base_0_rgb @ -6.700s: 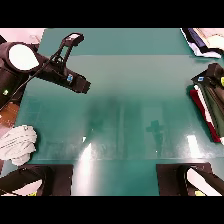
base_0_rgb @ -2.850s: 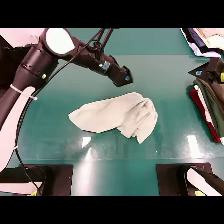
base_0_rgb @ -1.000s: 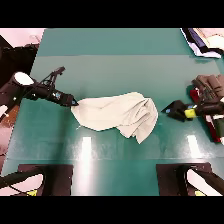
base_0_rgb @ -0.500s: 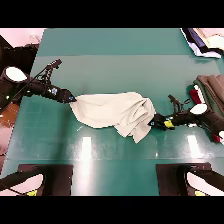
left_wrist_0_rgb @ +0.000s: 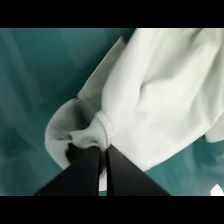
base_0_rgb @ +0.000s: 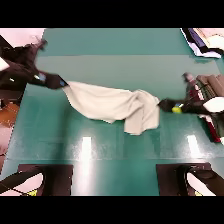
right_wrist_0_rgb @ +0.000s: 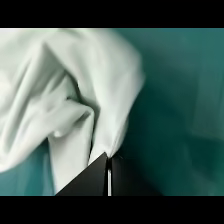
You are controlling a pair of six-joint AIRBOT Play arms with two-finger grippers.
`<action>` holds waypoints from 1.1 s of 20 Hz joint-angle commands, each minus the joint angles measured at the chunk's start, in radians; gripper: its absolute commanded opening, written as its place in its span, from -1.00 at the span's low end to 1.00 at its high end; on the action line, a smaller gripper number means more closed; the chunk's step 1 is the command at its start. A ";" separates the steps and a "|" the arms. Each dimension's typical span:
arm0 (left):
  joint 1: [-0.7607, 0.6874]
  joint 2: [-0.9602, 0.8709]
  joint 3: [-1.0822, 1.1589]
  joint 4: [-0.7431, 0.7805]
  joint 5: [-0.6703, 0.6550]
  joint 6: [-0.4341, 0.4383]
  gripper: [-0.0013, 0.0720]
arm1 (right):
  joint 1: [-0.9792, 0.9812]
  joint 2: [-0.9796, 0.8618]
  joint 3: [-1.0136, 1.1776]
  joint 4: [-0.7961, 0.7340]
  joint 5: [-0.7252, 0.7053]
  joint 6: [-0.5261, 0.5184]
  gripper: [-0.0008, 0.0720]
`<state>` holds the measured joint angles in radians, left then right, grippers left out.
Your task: Fold the shirts.
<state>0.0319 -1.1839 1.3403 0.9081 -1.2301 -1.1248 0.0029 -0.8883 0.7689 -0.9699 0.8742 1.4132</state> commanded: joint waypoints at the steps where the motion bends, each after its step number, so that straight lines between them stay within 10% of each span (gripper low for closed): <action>1: 0.042 0.078 0.219 0.005 -0.017 -0.013 -0.90 | -0.092 0.111 0.218 -0.036 0.028 0.002 -0.94; 14: 0.042 0.295 0.807 0.006 -0.072 -0.113 -0.90 | -0.229 0.136 0.922 -0.087 0.297 0.001 -0.94; 22: 0.042 0.284 0.248 0.058 -0.195 -0.177 -0.90 | -0.176 -0.225 1.243 -0.161 0.652 0.035 -0.94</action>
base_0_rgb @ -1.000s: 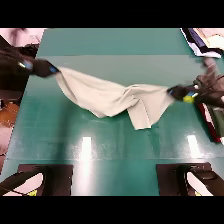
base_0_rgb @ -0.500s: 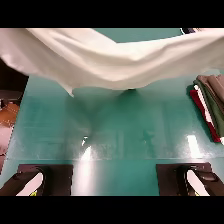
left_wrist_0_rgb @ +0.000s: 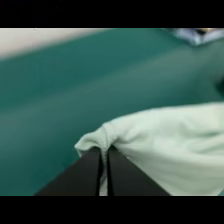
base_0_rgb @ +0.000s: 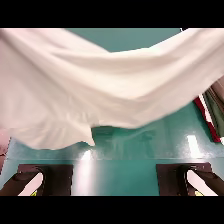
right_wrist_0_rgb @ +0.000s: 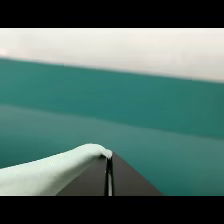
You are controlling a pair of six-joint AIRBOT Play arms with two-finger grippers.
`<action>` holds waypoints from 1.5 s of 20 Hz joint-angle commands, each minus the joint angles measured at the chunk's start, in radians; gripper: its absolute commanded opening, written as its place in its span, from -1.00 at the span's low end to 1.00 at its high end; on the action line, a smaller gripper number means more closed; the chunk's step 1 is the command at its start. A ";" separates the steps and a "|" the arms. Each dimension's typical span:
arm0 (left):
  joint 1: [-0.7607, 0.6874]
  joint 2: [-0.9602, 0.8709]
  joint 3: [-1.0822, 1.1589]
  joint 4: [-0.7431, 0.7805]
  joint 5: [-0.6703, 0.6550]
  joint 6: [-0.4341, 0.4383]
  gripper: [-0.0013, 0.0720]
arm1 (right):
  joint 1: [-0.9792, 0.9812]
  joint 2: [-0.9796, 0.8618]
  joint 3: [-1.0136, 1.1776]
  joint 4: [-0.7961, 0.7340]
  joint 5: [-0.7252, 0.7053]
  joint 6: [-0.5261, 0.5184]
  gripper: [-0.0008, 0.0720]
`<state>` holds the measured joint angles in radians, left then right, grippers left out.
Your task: Fold the shirts.
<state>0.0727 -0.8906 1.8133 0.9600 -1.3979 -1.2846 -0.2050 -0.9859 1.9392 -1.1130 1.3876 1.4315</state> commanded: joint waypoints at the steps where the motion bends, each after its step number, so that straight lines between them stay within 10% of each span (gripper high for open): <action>1: 0.001 -0.027 -0.323 0.006 -0.018 -0.017 -0.90 | 0.061 -0.191 0.060 -0.020 0.147 0.019 -0.94; 10: 0.001 -0.380 -0.704 0.005 0.442 0.033 -0.89 | 0.221 -0.612 -0.114 -0.169 -0.243 0.072 -0.93; 11: 0.001 -0.414 -0.694 0.006 0.467 0.032 -0.45 | 0.222 -0.640 -0.114 -0.157 -0.284 0.080 -0.92; 12: 0.001 -0.434 -0.684 0.006 0.484 0.028 0.53 | 0.221 -0.660 -0.114 -0.129 -0.314 0.083 -0.83; 13: 0.001 -0.443 -0.673 0.007 0.491 0.027 0.90 | 0.216 -0.674 -0.114 -0.097 -0.329 0.083 -0.28; 14: 0.001 -0.443 -0.656 0.017 0.489 0.028 0.77 | 0.204 -0.676 -0.114 -0.065 -0.327 0.083 -0.05; 21: 0.095 -0.436 -0.604 0.118 0.159 0.061 0.70 | 0.111 -0.598 -0.115 0.083 0.098 -0.069 -0.15; 30: 0.246 -0.457 -0.958 -0.110 0.266 0.247 0.70 | 0.149 -0.510 -0.115 0.099 0.266 -0.071 -0.15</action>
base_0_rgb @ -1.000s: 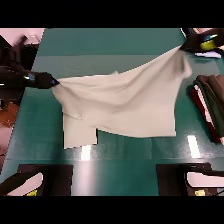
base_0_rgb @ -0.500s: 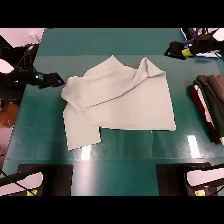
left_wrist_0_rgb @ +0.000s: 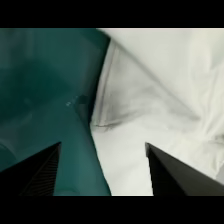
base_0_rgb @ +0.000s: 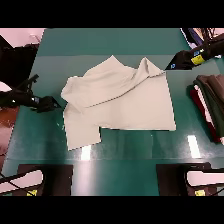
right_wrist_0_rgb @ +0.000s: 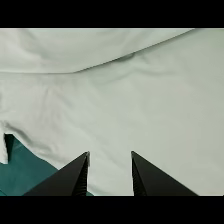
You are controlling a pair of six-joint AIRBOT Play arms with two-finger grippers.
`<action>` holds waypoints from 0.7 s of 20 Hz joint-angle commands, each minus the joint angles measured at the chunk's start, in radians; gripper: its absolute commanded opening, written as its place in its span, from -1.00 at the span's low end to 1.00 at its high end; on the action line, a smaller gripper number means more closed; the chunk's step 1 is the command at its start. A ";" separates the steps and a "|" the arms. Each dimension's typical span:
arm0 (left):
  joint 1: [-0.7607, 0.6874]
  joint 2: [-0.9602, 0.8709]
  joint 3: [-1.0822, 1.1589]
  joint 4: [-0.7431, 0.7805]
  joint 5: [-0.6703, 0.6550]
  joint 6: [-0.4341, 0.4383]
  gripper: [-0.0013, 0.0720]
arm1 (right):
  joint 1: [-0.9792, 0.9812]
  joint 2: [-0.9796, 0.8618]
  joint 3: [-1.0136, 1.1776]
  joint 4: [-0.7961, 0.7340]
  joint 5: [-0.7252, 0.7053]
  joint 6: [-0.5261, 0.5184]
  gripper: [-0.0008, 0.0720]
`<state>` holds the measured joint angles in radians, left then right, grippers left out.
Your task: Fold the shirts.
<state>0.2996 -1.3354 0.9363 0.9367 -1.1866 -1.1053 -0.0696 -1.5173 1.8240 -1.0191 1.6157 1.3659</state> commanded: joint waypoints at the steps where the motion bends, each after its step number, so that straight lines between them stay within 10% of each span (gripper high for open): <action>1: 0.018 -0.027 -0.086 -0.116 0.060 0.071 0.70 | 0.013 0.024 0.000 0.006 0.038 0.005 -0.15; 14: -0.072 -0.097 -0.085 -0.125 0.048 0.084 0.69 | 0.013 0.028 0.000 0.006 0.076 0.049 -0.15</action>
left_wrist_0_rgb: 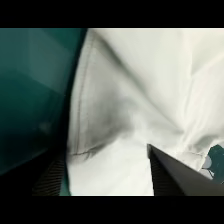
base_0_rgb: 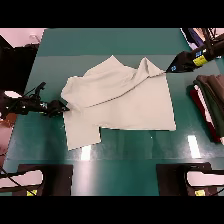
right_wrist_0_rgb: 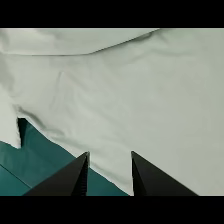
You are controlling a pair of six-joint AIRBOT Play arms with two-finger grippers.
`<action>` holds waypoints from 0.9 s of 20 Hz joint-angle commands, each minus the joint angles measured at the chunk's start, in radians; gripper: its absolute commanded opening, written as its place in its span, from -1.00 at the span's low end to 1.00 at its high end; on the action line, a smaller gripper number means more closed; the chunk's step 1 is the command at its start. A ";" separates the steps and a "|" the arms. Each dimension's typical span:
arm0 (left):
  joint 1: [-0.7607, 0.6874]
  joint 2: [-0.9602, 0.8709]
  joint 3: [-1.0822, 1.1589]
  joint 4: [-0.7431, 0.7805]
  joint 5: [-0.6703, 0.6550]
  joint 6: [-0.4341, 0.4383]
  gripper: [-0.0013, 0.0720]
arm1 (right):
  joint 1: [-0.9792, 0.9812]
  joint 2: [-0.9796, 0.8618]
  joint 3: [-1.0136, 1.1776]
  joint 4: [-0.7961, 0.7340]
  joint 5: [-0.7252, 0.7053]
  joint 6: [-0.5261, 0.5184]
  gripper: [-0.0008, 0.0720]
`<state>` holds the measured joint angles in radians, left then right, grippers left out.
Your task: Fold the shirts.
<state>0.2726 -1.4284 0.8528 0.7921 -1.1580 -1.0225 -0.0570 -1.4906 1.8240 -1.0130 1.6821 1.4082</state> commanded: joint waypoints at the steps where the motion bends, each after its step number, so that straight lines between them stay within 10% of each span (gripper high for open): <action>1: -0.057 -0.004 -0.001 0.020 0.023 0.001 0.24 | -0.003 0.002 0.000 -0.002 0.021 0.008 -0.15; 2: -0.057 -0.004 -0.001 0.011 0.021 0.002 -0.63 | -0.010 0.002 0.000 -0.002 0.037 0.009 -0.15; 3: -0.056 -0.004 0.005 0.015 0.018 0.001 -0.87 | -0.016 0.002 0.000 -0.008 0.054 0.010 -0.15; 13: -0.056 0.169 0.119 0.018 -0.069 -0.021 -0.90 | -0.317 0.385 -0.897 -0.008 -0.206 0.019 -0.10; 15: -0.056 0.178 0.118 0.010 -0.092 -0.021 -0.90 | -0.402 0.451 -1.101 -0.007 -0.275 -0.014 0.36; 18: -0.056 0.178 0.118 0.007 -0.099 -0.027 -0.90 | -0.472 0.500 -1.286 0.001 -0.377 -0.085 0.21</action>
<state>0.2169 -1.2629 0.9680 0.8043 -1.2423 -1.0451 -0.4522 -1.0538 0.7422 -1.0210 1.4162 1.3819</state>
